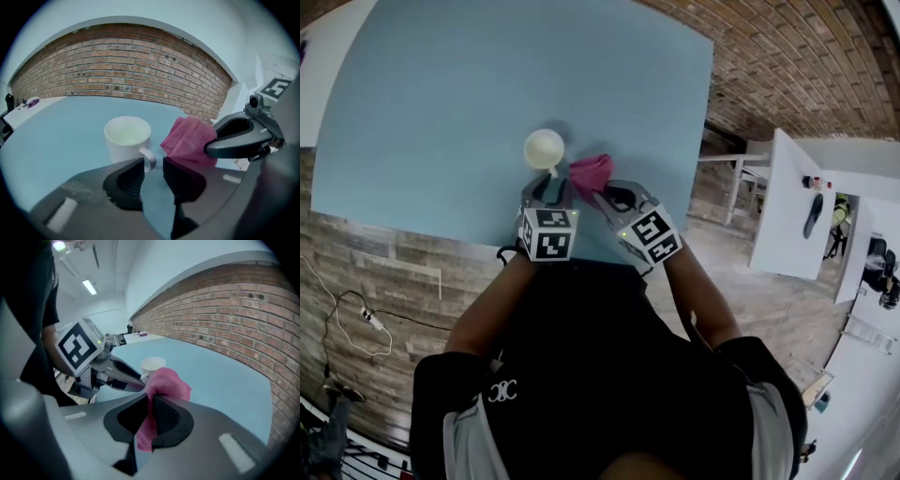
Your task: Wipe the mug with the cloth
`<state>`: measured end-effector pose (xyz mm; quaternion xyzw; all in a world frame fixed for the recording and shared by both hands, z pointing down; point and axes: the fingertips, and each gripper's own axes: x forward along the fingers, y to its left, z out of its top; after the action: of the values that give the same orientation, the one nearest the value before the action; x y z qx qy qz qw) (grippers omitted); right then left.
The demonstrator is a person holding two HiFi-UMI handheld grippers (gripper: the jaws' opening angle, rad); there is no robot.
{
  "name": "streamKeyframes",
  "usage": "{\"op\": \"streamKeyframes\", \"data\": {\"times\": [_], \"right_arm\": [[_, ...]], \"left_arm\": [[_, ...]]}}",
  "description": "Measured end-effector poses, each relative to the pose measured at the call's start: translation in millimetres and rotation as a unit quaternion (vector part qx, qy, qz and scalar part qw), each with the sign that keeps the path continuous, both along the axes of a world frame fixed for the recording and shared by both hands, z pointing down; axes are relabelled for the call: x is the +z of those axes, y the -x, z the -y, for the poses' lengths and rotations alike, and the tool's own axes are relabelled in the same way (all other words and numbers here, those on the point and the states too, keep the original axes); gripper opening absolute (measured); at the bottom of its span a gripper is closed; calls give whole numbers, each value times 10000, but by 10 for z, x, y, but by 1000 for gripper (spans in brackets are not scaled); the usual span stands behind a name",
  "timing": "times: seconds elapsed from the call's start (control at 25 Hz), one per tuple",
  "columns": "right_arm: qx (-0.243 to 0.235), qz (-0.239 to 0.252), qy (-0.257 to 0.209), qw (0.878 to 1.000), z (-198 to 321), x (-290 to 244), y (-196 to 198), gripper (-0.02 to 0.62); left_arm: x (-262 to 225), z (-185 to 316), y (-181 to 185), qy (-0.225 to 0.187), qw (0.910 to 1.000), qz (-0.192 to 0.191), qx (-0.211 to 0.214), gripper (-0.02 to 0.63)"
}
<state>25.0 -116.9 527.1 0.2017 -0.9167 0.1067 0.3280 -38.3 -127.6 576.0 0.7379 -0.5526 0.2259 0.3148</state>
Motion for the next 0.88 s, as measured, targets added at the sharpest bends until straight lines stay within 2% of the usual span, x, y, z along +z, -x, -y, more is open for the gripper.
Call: {"op": "streamKeyframes", "data": {"times": [0.16, 0.28, 0.44, 0.56, 0.68, 0.88], "right_arm": [[-828, -325, -120, 9960, 10, 143, 116, 35], [-1424, -496, -281, 9882, 23, 212, 202, 35], [-2129, -830, -622, 9716, 11, 275, 315, 35], [-2587, -1052, -890, 9561, 10, 295, 364, 35], [-2882, -1193, -1183, 9427, 25, 256, 413, 35], [-3126, -1297, -1273, 9323, 43, 211, 465, 35]], "left_arm": [[80, 41, 7, 176, 9997, 106, 106, 126], [118, 68, -17, 309, 9992, 113, 247, 121], [125, 45, -18, 359, 9986, 120, 369, 64], [120, 54, -41, 302, 9980, 190, 515, 55], [113, 38, -67, 301, 9966, 149, 754, 54], [116, -34, -204, 297, 9877, 214, 1519, 49]]}}
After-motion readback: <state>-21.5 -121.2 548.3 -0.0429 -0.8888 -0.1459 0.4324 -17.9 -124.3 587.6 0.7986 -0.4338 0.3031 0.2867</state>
